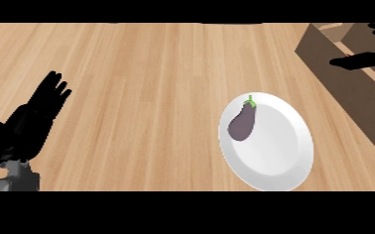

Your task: Pick the tomato from the plate and place it in the cardboard box

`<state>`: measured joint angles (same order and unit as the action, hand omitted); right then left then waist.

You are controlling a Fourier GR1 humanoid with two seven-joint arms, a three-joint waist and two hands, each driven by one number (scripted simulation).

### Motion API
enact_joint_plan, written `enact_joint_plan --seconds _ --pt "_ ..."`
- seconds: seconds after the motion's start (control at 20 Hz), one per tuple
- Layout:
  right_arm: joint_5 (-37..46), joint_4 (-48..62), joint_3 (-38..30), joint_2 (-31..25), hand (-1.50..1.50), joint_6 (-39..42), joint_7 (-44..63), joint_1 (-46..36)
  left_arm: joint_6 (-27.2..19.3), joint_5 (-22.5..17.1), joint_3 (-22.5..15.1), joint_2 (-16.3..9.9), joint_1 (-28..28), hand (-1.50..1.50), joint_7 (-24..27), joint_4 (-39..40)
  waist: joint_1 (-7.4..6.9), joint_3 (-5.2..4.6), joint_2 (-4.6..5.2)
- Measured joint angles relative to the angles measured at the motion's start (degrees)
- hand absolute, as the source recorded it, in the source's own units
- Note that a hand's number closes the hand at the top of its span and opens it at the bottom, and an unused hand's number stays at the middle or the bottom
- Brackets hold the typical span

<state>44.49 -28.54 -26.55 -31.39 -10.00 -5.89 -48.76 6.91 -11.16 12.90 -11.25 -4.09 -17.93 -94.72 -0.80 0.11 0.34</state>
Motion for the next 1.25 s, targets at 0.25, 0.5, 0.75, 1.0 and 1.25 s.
enact_joint_plan --seconds 0.25,0.5,0.75,1.0,1.25 --pt "-8.70 -1.47 -7.89 -1.00 -1.50 -1.37 -3.06 0.38 0.32 -0.39 0.42 -0.14 0.75 0.00 0.15 -0.34 0.42 -0.02 -0.22" --pt "-15.48 -1.44 -13.23 -5.18 -1.50 1.94 -5.22 2.55 0.10 0.19 0.07 0.64 1.79 0.00 1.14 -0.48 0.54 -0.06 -0.25" --pt "-21.18 0.34 -17.39 -11.06 -1.50 7.45 -7.66 5.57 -0.55 0.87 -0.43 0.94 1.31 0.00 0.59 -0.93 0.53 -0.04 -0.20" --pt "-24.39 3.20 -18.39 -15.76 -1.50 12.93 -11.81 8.84 -0.14 1.01 -0.47 0.86 0.65 0.00 1.18 0.30 0.35 -0.05 -0.13" --pt "-26.69 5.77 -18.47 -19.63 -1.50 16.70 -15.31 11.13 0.61 0.76 -0.16 0.78 1.33 0.00 1.99 0.77 0.19 -0.02 -0.10"
